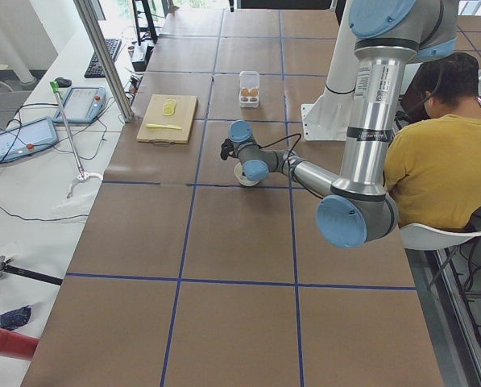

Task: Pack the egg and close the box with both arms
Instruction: 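Lift the egg with the left gripper and carry it to the carton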

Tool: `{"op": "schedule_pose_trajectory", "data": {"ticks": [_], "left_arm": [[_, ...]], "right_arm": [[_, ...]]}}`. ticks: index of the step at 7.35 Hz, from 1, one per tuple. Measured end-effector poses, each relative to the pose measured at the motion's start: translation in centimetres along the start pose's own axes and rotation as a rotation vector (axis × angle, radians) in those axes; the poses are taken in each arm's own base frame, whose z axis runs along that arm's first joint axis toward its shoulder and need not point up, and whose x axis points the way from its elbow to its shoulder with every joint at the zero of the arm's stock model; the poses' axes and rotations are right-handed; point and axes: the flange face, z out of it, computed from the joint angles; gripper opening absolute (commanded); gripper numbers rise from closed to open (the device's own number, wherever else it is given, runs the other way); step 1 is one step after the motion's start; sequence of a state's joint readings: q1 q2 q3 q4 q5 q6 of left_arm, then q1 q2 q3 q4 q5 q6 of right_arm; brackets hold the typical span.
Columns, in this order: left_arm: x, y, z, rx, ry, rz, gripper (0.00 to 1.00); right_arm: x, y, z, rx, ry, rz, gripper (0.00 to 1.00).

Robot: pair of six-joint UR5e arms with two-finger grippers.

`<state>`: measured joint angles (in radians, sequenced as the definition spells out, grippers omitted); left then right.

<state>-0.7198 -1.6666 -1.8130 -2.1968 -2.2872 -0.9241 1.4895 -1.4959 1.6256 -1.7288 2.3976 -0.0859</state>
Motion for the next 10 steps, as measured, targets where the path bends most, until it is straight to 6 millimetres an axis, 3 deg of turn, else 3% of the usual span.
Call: {"op": "schedule_pose_trajectory", "data": {"ticks": [2,3,4,5,8,9,10], "left_arm": [[-0.1,-0.9,-4.8,0.084,0.011,-0.012,0.0],[1.2,-2.3,-5.1,0.104,0.027,-0.015,0.0],[4.2,-4.7,-4.4,0.113,0.059,-0.026,0.0],[9.1,-6.8,-1.9,0.091,0.103,-0.029,0.0],[25.8,-9.6,7.4,0.056,0.184,0.003,0.0],[30.2,-10.0,9.4,0.1,0.193,0.023,0.0],[33.4,-10.4,10.9,0.14,0.202,0.039,0.0]], "right_arm": [[-0.1,0.0,-0.1,0.002,-0.001,-0.002,1.0],[-0.2,-0.1,-0.2,0.006,-0.001,-0.006,1.0],[-0.4,-0.2,-0.4,0.014,0.0,-0.015,1.0],[-0.4,-0.3,-0.4,0.026,0.001,-0.028,1.0],[-0.3,-0.3,-0.3,0.041,0.003,-0.043,1.0],[-0.3,-0.3,-0.3,0.041,0.003,-0.043,1.0],[-0.3,-0.3,-0.3,0.042,0.003,-0.044,1.0]]}}
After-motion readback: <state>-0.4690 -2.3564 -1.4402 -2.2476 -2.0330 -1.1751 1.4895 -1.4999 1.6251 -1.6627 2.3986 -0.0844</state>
